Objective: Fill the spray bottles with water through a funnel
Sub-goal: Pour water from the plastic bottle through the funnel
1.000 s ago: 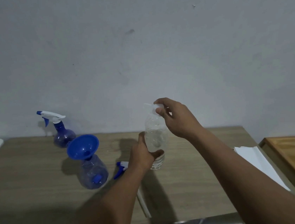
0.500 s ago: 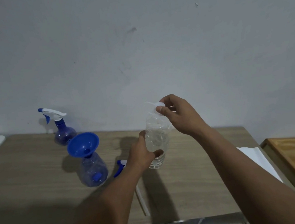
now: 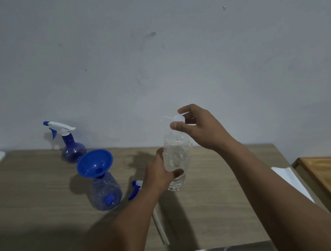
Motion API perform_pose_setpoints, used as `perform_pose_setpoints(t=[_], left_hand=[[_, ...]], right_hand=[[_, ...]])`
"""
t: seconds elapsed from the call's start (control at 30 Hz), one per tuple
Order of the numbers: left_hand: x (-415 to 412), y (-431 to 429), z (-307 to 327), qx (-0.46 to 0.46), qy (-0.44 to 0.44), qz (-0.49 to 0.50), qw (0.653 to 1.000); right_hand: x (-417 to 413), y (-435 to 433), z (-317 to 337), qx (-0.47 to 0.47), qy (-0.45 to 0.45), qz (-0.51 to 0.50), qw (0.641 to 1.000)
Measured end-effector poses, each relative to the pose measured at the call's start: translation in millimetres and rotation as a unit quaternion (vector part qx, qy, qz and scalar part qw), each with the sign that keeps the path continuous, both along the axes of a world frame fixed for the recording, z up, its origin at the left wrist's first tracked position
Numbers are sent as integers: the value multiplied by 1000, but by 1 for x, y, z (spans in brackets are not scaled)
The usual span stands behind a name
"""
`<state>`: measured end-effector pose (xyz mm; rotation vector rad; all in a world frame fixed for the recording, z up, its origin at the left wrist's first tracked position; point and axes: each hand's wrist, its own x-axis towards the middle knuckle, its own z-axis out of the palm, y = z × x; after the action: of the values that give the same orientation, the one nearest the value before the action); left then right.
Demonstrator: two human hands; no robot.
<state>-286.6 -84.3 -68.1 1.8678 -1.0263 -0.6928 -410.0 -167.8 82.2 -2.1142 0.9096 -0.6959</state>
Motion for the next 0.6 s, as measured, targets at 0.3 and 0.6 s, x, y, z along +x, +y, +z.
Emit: perform_pose_setpoints(t=[0.3,0.6], left_hand=[[0,1,-1,-9,7,-8,1000],[1,-1,-3,-11,-1,-10,1000]], right_hand=[[-2,-1,2,13,-2,-10,1000],[-1,2,15,-129,19,-38,991]])
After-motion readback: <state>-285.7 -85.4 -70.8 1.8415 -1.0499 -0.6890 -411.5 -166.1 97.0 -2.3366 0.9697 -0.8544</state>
